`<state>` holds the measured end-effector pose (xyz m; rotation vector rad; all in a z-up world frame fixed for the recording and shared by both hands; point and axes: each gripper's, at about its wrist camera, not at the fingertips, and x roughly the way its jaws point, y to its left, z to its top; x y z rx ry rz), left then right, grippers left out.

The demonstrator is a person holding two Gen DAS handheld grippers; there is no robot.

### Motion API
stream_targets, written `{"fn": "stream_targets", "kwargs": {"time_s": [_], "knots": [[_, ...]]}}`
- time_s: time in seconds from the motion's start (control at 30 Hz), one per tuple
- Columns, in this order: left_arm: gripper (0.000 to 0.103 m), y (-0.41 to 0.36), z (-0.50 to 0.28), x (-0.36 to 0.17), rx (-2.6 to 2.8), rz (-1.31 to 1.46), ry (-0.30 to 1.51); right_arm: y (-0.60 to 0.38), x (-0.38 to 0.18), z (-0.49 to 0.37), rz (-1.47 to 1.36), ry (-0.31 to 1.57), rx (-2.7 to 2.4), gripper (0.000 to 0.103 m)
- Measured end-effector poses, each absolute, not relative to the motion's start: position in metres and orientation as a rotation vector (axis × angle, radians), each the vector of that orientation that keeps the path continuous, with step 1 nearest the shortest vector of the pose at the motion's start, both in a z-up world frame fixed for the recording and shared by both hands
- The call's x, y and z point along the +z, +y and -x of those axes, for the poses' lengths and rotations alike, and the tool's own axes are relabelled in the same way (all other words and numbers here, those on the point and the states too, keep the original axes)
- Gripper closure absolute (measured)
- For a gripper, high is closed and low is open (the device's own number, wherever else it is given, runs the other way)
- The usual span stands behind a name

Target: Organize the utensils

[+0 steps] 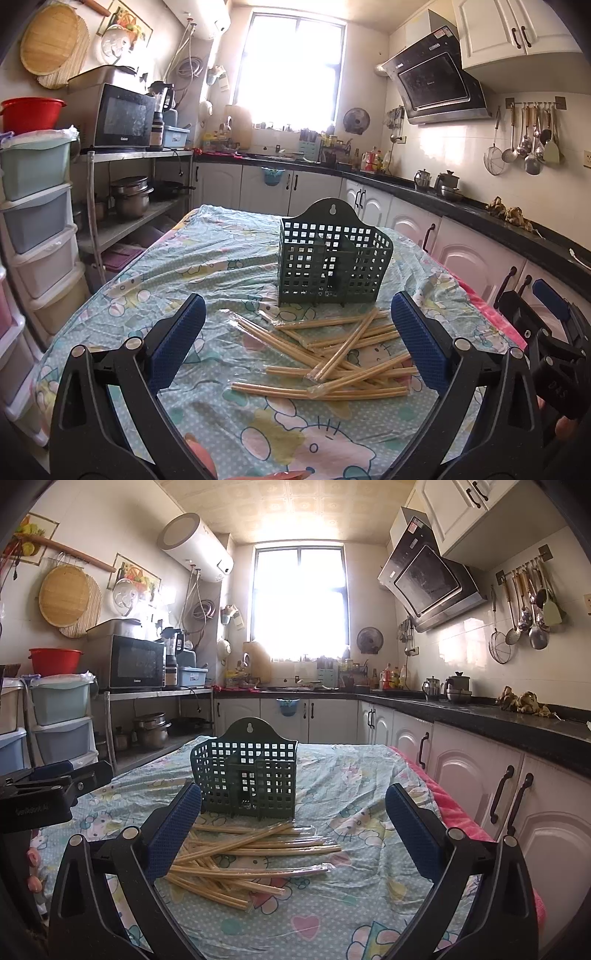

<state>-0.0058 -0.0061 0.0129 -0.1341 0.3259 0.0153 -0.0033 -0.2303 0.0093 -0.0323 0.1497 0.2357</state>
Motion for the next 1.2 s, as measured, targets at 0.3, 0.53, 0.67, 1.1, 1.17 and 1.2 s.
{"fn": "stream_targets", "kwargs": {"time_s": [0.3, 0.53, 0.67, 1.1, 1.17, 1.2], "knots": [[0.010, -0.006, 0.006, 0.014, 0.014, 0.132, 0.323, -0.230, 0.009, 0.004, 0.032, 0.148, 0.236, 0.006], [0.010, -0.007, 0.006, 0.014, 0.016, 0.133, 0.323, -0.230, 0.010, 0.004, 0.034, 0.147, 0.237, 0.006], [0.010, -0.007, 0.006, 0.015, 0.015, 0.133, 0.323, -0.230, 0.009, 0.004, 0.034, 0.149, 0.236, 0.006], [0.010, -0.001, 0.002, 0.007, 0.010, 0.159, 0.341, -0.225, 0.008, 0.002, 0.049, 0.167, 0.258, 0.006], [0.010, 0.003, 0.000, 0.006, 0.005, 0.169, 0.351, -0.224, 0.006, 0.001, 0.052, 0.177, 0.265, 0.006], [0.010, 0.006, -0.002, 0.005, 0.004, 0.175, 0.357, -0.223, 0.006, 0.000, 0.054, 0.181, 0.270, 0.006]]}}
